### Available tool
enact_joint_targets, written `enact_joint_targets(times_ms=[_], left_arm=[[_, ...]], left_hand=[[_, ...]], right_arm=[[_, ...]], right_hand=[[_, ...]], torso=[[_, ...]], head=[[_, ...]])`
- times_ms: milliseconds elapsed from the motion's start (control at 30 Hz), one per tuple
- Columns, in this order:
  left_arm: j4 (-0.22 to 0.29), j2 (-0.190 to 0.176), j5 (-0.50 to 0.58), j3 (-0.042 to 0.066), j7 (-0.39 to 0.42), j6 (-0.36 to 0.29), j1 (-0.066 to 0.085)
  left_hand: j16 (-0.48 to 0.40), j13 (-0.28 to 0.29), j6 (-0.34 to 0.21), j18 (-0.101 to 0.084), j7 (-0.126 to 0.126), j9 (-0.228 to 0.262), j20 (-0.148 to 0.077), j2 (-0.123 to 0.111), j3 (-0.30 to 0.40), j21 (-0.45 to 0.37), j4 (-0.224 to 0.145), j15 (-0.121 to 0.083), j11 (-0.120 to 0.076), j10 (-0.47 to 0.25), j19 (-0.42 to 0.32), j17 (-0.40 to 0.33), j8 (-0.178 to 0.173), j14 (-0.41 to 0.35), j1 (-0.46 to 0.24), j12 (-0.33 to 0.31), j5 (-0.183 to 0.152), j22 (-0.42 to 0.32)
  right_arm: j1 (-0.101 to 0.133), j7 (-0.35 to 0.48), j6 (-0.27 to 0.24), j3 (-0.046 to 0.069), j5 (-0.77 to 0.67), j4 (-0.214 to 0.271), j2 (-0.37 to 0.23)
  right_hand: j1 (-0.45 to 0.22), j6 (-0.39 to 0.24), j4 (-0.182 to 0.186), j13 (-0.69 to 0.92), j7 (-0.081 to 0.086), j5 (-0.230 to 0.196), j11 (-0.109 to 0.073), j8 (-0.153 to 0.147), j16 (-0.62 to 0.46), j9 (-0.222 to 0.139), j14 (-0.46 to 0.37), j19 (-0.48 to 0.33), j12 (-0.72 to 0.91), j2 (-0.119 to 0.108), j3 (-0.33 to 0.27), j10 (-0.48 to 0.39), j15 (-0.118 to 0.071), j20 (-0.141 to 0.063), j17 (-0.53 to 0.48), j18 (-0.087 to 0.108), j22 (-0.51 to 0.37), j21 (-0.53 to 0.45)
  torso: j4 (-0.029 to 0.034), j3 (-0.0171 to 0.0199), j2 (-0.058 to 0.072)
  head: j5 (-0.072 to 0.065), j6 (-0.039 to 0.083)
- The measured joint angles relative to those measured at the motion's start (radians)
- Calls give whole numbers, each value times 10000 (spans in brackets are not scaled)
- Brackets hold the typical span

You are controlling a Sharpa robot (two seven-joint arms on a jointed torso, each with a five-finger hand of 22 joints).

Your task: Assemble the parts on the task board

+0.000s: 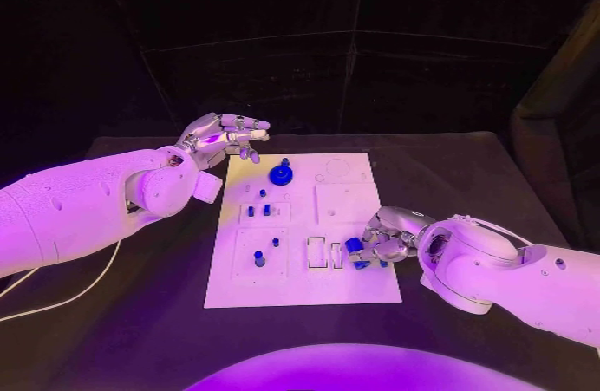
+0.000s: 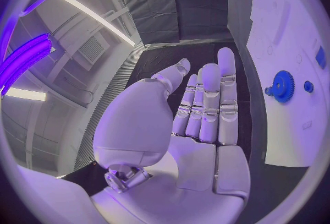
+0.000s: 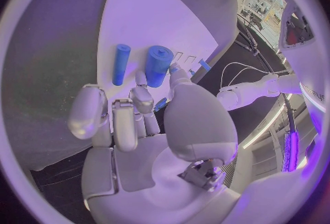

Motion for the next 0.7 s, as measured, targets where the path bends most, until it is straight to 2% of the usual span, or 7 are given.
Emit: enact_joint_targets(times_ms=[133, 400, 467, 533, 633, 700], left_arm=[[13, -22, 0, 0, 0, 0, 0], [22, -35, 0, 0, -2, 0, 0], [22, -35, 0, 0, -3, 1, 0], [17, -31, 0, 0, -4, 2, 0], [7, -15, 0, 0, -4, 3, 0], [0, -6, 0, 0, -5, 4, 0]], left_hand=[[0, 0, 0, 0, 0, 0, 0, 0, 0, 0, 0, 0, 0, 0, 0, 0, 0, 0, 0, 0, 0, 1], [0, 0, 0, 0, 0, 0, 0, 0, 0, 0, 0, 0, 0, 0, 0, 1, 0, 0, 0, 0, 0, 1], [0, 0, 0, 0, 0, 0, 0, 0, 0, 0, 0, 0, 0, 0, 0, 1, 0, 0, 0, 0, 0, 1], [0, 0, 0, 0, 0, 0, 0, 0, 0, 0, 0, 0, 0, 0, 0, 1, 0, 0, 0, 0, 0, 1], [0, 0, 0, 0, 0, 0, 0, 0, 0, 0, 0, 0, 0, 0, 0, 1, 0, 0, 0, 0, 0, 1], [0, 0, 0, 0, 0, 0, 0, 0, 0, 0, 0, 0, 0, 0, 0, 1, 0, 0, 0, 0, 0, 2]], right_arm=[[-16, 0, 13, 18, -128, -85, 98], [-39, 11, -32, 25, -117, -74, 114], [-47, 10, -68, 23, 69, 25, 24], [-59, 1, -111, 15, 278, 144, -84], [-84, -49, -205, -9, 682, 353, -263], [-104, -80, -272, -27, 934, 505, -351]], right_hand=[[197, 47, -42, 61, -17, 60, -36, 72, 0, 58, 40, 36, 0, 197, -42, 36, -39, -36, 0, 1, 0, 0], [594, 46, -149, 183, -15, 699, -73, 212, 0, 146, 40, 73, 0, 593, -19, 73, -39, -73, -1, 1, -1, 0], [729, 74, -185, 222, -64, 1060, -92, 273, 0, 218, 3, 73, 0, 728, 17, 92, -76, -73, -2, 1, -2, 0], [835, 53, -201, 255, -64, 1277, -192, 300, 0, 267, 25, 73, 0, 835, 32, 192, -98, -73, -2, 1, -4, 0], [857, 57, -246, 305, -111, 1441, -176, 309, 0, 261, 39, 73, 10, 862, -3, 177, -112, -73, -2, 0, -20, 0], [641, 108, -127, 341, -148, 1477, -176, 369, 0, 394, 39, 73, 39, 881, -235, 177, -112, -73, -2, 1, -25, 0]], torso=[[7, 0, 0], [12, -2, -11], [11, -2, -11], [8, -2, -15], [8, -5, -23], [8, -6, -23]], head=[[-4, -10], [10, -23], [14, -23], [15, -27], [4, -28], [-13, -17]])
